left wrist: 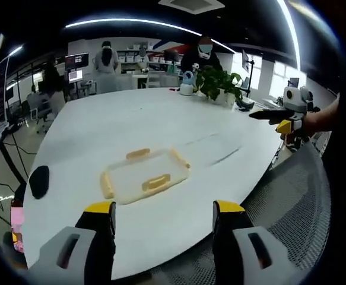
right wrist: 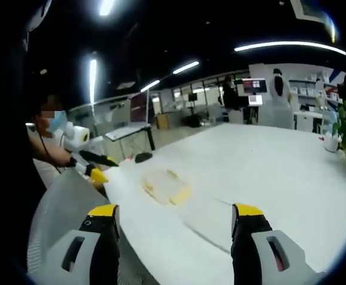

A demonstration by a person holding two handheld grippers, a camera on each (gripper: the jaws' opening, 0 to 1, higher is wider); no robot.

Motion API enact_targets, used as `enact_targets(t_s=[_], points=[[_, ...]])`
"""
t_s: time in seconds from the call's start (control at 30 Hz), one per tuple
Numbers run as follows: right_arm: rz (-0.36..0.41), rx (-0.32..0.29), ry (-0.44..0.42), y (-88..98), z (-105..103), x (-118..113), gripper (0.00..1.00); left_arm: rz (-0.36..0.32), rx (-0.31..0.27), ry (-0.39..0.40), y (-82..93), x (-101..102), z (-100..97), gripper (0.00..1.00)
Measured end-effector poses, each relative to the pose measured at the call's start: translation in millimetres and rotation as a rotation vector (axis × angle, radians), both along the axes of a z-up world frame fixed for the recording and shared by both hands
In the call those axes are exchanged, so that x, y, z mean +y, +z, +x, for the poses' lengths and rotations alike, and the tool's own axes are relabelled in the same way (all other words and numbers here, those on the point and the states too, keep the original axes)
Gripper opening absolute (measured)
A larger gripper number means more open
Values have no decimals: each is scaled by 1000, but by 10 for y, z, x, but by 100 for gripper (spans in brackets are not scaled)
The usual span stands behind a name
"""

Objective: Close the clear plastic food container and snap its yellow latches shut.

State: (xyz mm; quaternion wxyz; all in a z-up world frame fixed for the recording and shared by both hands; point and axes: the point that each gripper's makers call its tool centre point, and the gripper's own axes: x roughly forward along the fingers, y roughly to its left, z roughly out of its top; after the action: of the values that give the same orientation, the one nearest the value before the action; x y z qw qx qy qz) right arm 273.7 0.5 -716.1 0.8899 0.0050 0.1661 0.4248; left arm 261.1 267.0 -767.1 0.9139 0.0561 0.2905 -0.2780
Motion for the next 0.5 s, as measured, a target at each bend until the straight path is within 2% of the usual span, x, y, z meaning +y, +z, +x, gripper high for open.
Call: enact_targets(t_s=[0.07,0.13,0.5], points=[[-5,-1,9,-4,14,27,76,3,6,-17,-14,-10,4,65],[-14,-6,19,4,24,56,76,44,4,-70,-43,-13,-2,65],[-48,-12,63,-13,45,182,75,66,18,-102,-88,81,114,63]])
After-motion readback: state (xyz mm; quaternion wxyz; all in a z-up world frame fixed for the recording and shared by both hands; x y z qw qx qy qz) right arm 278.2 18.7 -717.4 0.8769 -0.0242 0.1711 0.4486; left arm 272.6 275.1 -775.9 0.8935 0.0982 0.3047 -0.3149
